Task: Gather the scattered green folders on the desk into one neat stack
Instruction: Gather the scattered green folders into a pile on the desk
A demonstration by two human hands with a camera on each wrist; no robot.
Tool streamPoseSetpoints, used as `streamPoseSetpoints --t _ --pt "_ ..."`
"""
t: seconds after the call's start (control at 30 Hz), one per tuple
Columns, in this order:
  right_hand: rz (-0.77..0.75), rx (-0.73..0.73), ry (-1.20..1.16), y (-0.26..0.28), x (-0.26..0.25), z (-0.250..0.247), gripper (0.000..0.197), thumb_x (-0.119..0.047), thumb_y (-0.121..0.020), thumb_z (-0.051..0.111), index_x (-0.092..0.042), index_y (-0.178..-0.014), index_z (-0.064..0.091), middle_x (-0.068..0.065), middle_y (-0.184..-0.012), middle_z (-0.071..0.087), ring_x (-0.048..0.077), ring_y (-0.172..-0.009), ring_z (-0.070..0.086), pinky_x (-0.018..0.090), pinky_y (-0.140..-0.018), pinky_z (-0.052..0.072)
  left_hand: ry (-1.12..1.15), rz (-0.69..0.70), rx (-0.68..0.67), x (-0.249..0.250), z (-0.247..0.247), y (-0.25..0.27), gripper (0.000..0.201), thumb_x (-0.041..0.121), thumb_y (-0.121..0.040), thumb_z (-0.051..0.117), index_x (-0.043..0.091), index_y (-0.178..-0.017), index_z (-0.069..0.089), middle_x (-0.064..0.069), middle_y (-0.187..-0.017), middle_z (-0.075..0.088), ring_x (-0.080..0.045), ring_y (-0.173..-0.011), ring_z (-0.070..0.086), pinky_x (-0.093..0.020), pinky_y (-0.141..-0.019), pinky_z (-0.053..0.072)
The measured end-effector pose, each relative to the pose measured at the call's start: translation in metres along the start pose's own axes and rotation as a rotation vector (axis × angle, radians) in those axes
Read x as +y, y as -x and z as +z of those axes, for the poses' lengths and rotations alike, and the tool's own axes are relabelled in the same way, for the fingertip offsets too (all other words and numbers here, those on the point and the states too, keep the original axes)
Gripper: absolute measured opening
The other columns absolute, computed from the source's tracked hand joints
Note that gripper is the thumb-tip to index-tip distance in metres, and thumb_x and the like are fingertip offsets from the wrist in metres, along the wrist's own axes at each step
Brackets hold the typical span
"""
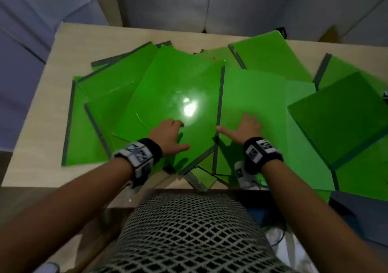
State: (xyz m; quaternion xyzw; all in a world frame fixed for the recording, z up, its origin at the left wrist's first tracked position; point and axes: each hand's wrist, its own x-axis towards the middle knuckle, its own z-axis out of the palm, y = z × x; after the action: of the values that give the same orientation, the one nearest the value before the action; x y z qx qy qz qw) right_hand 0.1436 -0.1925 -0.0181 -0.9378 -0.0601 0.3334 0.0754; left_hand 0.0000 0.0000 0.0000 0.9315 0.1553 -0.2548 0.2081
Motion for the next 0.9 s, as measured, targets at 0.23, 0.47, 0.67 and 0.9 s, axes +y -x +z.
streamPoseSetpoints --t 0.23,0.47,0.67,0.9 --pt "-0.15 -0.112 0.302 0.009 -0.016 0.03 0.132 -0.073 -0.066 0.067 -0.017 -0.153 -0.015 0.018 -0.157 -0.025 0.048 -0.144 -0.014 0.071 -0.109 0.017 -0.256 -0.078 -0.137 -0.008 0.039 -0.022 0.135 0.076 -0.059 0.064 0.025 -0.149 -0.023 -0.005 -0.153 -0.035 -0.039 -0.144 -0.021 -0.07 -0.11 0.009" --pt "-0.437 -0.164 0.622 0.025 0.007 0.033 0.118 -0.034 -0.076 0.076 -0.015 -0.153 -0.012 0.014 -0.158 -0.025 0.043 -0.146 -0.012 0.067 -0.112 0.018 -0.47 0.151 -0.245 -0.055 0.008 -0.032 0.136 0.068 -0.059 0.07 0.028 -0.145 -0.027 0.0 -0.142 -0.039 -0.037 -0.145 -0.019 -0.068 -0.111 0.005" --pt "-0.459 -0.01 0.703 0.026 -0.003 0.014 0.077 -0.014 -0.096 0.05 -0.013 -0.154 0.0 0.013 -0.162 -0.007 0.042 -0.148 0.005 0.064 -0.11 0.029 -0.7 0.334 -0.307 -0.1 -0.04 -0.041 0.138 0.065 -0.058 0.072 0.042 -0.125 -0.046 0.01 -0.144 -0.036 -0.025 -0.139 -0.025 -0.054 -0.119 0.007" --pt "-0.737 -0.097 0.79 0.027 -0.009 0.033 0.073 -0.03 -0.098 0.047 -0.016 -0.154 0.002 0.011 -0.163 -0.006 0.04 -0.148 0.006 0.061 -0.11 0.03 0.424 -0.231 0.219 -0.112 -0.042 -0.025 0.087 0.036 -0.08 0.073 0.005 -0.148 0.027 -0.019 -0.15 0.034 -0.032 -0.136 0.038 -0.04 -0.111 0.032"
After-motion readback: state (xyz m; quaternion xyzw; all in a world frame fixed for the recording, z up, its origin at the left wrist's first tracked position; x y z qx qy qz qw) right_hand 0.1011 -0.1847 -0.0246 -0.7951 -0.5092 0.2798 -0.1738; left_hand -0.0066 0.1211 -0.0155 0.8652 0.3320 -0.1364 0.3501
